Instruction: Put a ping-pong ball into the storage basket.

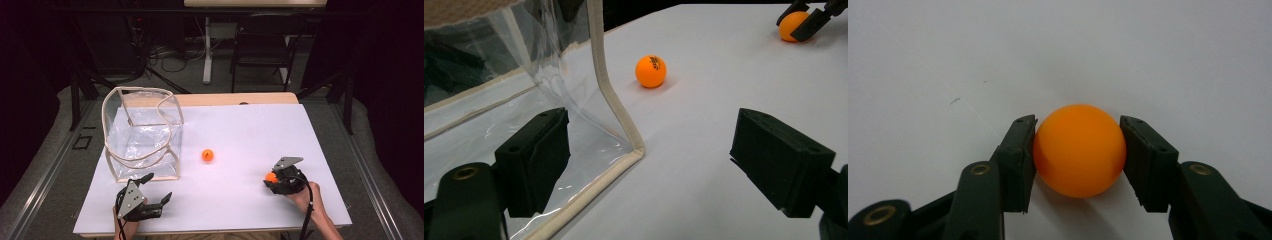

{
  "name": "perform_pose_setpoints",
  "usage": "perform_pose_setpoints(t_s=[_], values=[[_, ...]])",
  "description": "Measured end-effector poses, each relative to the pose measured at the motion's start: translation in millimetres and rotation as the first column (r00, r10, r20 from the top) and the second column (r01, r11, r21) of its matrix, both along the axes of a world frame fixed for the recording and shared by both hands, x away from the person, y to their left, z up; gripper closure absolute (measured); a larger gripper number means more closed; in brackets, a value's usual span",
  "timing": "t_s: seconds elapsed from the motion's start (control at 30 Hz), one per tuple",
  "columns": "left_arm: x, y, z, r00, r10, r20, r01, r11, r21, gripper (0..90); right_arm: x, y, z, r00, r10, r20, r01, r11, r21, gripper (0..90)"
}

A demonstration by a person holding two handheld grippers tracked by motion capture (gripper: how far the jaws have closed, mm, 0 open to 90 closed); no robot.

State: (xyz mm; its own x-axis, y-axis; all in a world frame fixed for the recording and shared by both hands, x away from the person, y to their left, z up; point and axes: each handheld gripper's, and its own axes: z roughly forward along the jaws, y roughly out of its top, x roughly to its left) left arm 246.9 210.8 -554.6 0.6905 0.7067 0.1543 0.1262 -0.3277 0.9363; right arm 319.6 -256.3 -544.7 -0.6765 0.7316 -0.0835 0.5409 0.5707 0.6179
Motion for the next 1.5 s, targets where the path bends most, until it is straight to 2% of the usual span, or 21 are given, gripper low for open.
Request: perform_pose_setpoints(t_s=[0.53,1.27,1.5], values=[[-0.1,-1.1,-0.8,0.9999,-0.012,-0.002,0.012,0.9999,0.006,15.7,-1.1,4.0,4.8,0.9985,0.018,0.051,-0.022,0.998,0.064,50.4],[-1.7,-0.3,0.0,0.9999,-0.005,0.011,0.005,0.9999,0.011,15.7,3.7,23.9,7.3,0.9919,0.061,0.111,-0.071,0.994,0.087,50.4],[-2.1,-0.3,-0.2,0.9999,-0.004,0.014,0.004,1.0000,0.006,15.7,7.0,31.4,11.0,0.9897,0.068,0.126,-0.082,0.991,0.107,50.5]])
